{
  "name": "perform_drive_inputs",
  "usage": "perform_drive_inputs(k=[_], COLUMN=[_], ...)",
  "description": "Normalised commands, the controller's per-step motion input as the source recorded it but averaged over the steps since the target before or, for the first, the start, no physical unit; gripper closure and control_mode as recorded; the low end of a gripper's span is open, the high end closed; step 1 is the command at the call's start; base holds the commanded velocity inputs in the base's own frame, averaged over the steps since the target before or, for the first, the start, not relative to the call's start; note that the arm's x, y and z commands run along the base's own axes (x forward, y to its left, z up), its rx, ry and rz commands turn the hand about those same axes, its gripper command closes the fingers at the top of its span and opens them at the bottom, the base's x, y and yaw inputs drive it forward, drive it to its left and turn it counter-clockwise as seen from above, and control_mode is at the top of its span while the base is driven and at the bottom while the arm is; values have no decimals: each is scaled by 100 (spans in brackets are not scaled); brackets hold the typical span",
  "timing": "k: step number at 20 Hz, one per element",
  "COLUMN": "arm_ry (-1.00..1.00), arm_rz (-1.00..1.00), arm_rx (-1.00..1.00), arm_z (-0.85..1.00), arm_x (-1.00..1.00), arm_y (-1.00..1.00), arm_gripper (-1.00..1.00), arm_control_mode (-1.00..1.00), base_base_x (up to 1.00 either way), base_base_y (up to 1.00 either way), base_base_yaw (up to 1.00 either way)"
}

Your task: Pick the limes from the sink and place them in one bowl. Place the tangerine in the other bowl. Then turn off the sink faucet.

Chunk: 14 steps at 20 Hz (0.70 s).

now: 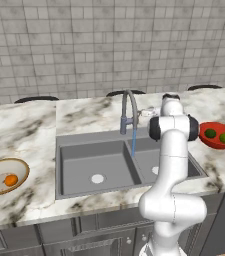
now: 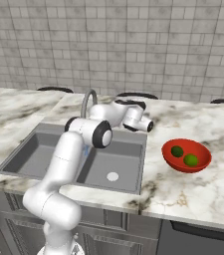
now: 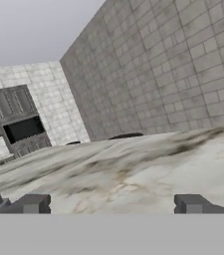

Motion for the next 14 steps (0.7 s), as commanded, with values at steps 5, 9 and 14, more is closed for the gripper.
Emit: perform_drive_inputs(k=[5,9,14], arm_ry=[0,0,0], arm_rz=[0,0,1], arm_rx=[11,9,2], arm_z=[-9,-7,-12], arm_x=[27,30,9], arm_y=[24,31,66], arm_gripper=[-100,-100,-100], arm_control_mode=[-100,-100,-100], base_base_x=[0,0,0], base_base_y=[0,0,0], base_base_yaw=[0,0,0])
